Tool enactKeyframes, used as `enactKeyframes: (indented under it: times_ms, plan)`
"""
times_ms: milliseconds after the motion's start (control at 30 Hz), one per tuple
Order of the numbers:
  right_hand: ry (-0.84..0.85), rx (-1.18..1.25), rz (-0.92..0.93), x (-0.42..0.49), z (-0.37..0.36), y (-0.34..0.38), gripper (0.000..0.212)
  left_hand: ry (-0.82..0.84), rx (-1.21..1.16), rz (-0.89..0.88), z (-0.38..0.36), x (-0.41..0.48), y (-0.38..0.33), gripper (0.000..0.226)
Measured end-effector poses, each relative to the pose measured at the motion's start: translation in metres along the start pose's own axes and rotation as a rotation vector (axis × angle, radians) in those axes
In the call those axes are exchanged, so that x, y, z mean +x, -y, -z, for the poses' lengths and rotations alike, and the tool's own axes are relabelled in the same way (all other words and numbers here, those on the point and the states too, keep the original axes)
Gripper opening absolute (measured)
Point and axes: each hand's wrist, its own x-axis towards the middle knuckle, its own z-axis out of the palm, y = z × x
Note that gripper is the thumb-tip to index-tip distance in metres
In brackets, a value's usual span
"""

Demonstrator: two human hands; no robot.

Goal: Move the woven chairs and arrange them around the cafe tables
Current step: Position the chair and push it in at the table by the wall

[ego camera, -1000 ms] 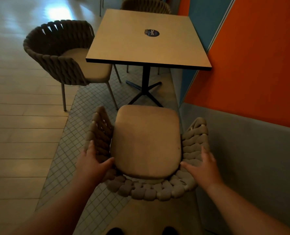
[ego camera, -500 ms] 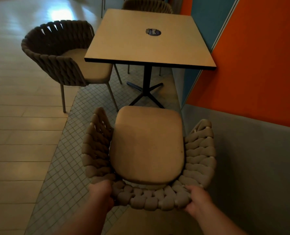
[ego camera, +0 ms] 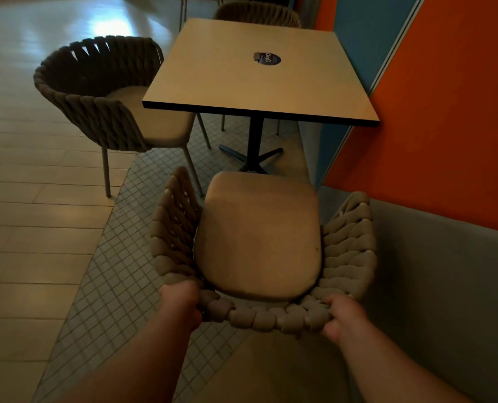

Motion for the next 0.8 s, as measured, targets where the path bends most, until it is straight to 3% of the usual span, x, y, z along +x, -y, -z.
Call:
enactKeyframes:
  times_ms: [167, 233, 500, 533, 600, 633, 700, 767, 800]
  plan:
    - [0.037, -0.063, 0.036, -0.001, -0.026, 0.039, 0.046, -0.087, -0.215, -0.048, -0.041, -0.095, -0.061, 0.068]
    - [0.073, -0.091, 0.02, 0.011, -0.031, 0.05, 0.05, -0.135, -0.194, -0.073, -0.053, -0.132, -0.079, 0.047]
    - [0.116, -0.222, 0.095, 0.015, -0.045, 0.083, 0.053, -0.129, -0.048, -0.076, -0.073, -0.14, -0.101, 0.054]
    - [0.14, -0.273, 0.109, 0.01, -0.045, 0.084, 0.058, -0.133, 0.033, -0.074, -0.072, -0.144, -0.101, 0.055]
    - [0.05, -0.385, 0.133, -0.01, -0.04, 0.082, 0.098, -0.211, 0.323, -0.162, -0.062, -0.154, -0.1, 0.078]
    - [-0.088, -0.537, 0.257, -0.026, -0.034, 0.082, 0.12, -0.258, 0.557, -0.305, -0.054, -0.16, -0.098, 0.095]
    - [-0.193, -0.932, 0.75, -0.053, -0.018, 0.078, 0.136, -0.26, 1.032, -0.766, -0.036, -0.171, -0.089, 0.119]
    - [-0.072, -1.345, 1.182, -0.085, -0.005, 0.075, 0.136, -0.178, 1.366, -1.111, -0.026, -0.179, -0.081, 0.129]
    - [0.011, -1.516, 1.276, -0.088, -0.004, 0.073, 0.133, -0.161, 1.469, -1.213, -0.025, -0.18, -0.081, 0.131]
